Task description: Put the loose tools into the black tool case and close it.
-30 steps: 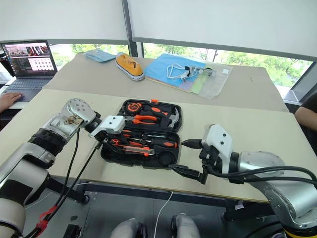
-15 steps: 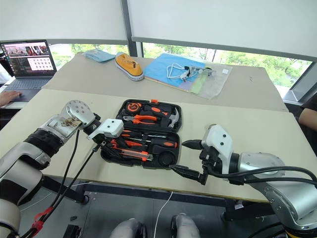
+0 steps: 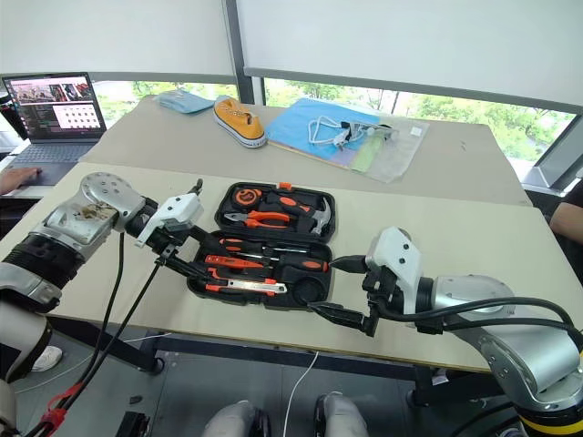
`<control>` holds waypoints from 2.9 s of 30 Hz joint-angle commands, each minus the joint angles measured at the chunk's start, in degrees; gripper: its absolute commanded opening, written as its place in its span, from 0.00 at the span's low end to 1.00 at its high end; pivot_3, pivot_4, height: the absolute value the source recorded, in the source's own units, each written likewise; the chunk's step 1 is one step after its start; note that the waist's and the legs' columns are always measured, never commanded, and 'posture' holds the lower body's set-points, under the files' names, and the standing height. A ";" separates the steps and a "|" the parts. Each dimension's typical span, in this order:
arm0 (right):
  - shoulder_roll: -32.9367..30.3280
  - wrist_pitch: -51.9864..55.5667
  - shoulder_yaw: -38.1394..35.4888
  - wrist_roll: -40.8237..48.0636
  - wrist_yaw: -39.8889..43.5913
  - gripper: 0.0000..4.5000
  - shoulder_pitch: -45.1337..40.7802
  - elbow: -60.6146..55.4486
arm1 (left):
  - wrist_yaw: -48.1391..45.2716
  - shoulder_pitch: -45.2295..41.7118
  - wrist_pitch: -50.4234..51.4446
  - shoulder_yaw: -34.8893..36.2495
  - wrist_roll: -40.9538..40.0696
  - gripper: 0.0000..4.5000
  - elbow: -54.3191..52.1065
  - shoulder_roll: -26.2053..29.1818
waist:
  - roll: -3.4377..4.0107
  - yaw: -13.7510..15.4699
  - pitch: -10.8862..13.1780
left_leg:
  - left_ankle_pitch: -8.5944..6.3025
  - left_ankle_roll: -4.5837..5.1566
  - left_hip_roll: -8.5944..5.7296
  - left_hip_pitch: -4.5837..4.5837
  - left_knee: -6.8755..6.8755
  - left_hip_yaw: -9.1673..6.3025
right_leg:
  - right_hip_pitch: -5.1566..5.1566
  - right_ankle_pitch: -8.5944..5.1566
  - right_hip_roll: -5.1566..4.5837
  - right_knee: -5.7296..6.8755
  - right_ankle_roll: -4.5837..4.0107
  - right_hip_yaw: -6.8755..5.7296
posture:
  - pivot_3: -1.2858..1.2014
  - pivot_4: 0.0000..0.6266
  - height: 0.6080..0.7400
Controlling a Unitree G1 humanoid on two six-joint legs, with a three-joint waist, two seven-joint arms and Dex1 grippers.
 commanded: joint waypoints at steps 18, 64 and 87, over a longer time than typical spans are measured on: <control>-0.25 -1.00 -1.37 0.05 -0.35 1.00 -1.20 -0.04 | 0.40 5.40 -9.07 8.86 17.29 0.01 2.24 -9.67 | 0.04 -0.04 -0.03 | -0.06 0.11 0.00 0.07 0.09 0.05 | 0.08 0.08 -0.03 0.01 0.11 0.03 | 0.52 0.24 0.84; -0.86 -0.58 -1.76 -0.16 -0.17 1.00 -0.45 0.01 | 3.73 5.21 -9.39 10.24 19.61 0.01 9.22 -13.58 | 0.59 0.46 -0.46 | -0.25 0.50 -0.14 0.30 0.09 -0.03 | 0.53 0.13 -0.15 -0.24 0.39 0.07 | 0.52 0.24 0.84; -1.18 -0.73 -1.33 -0.31 0.25 1.00 -0.91 0.62 | 0.08 4.86 -9.49 12.19 18.98 0.01 11.34 -13.02 | 0.58 -0.06 -0.45 | -0.16 0.80 -0.35 -0.09 0.08 -0.12 | 0.32 0.29 -0.38 -0.44 0.67 0.03 | 0.52 0.24 0.84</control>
